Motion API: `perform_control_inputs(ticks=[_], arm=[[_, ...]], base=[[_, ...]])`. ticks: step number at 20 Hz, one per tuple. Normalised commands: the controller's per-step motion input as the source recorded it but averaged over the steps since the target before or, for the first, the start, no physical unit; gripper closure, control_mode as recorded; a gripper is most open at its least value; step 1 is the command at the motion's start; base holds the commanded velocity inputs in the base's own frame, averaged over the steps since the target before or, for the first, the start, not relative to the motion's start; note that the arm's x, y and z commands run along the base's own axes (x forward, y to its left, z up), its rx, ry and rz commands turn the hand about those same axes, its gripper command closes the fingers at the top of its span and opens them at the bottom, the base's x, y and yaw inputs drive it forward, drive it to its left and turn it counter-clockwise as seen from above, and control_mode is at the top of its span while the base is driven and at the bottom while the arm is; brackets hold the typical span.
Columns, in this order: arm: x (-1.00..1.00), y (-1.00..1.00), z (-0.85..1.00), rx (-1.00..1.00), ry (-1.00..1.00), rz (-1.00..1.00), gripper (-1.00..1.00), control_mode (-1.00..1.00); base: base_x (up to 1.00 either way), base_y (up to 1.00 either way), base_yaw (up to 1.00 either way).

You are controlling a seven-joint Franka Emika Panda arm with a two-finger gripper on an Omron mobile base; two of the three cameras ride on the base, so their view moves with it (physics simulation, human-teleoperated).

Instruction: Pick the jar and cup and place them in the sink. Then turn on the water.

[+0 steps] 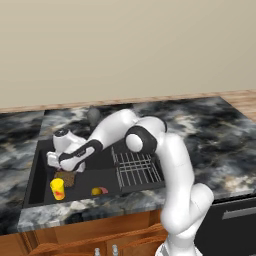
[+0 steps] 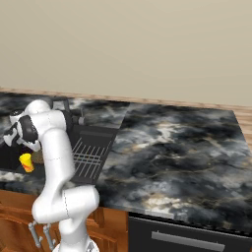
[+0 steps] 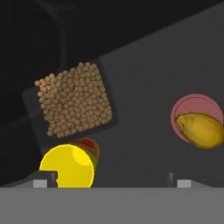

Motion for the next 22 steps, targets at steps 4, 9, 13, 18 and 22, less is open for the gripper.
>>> perform_control_inputs(ticks=[4,9,13,18,22], arm=[[-0.02,-0.23,0.39,0.00,0.00,0.00,-1.00,-1.00],[-0.09,-0.26,0.35,0.00,-0.01,0.01,-1.00,-1.00],[-0.06,-0.28,0.33,0.00,0.00,0.01,-1.00,-1.00],[-0.04,-0.31,0.24,0.00,-0.01,0.01,-1.00,-1.00],[0.00,-0.26,0.15,0.00,-0.03,0.00,-1.00,-1.00]], base=[[0.00,0.00,0.00],[0.00,0.00,0.00],[0.00,0.00,0.00],[0.00,0.00,0.00],[0.00,0.00,0.00]])
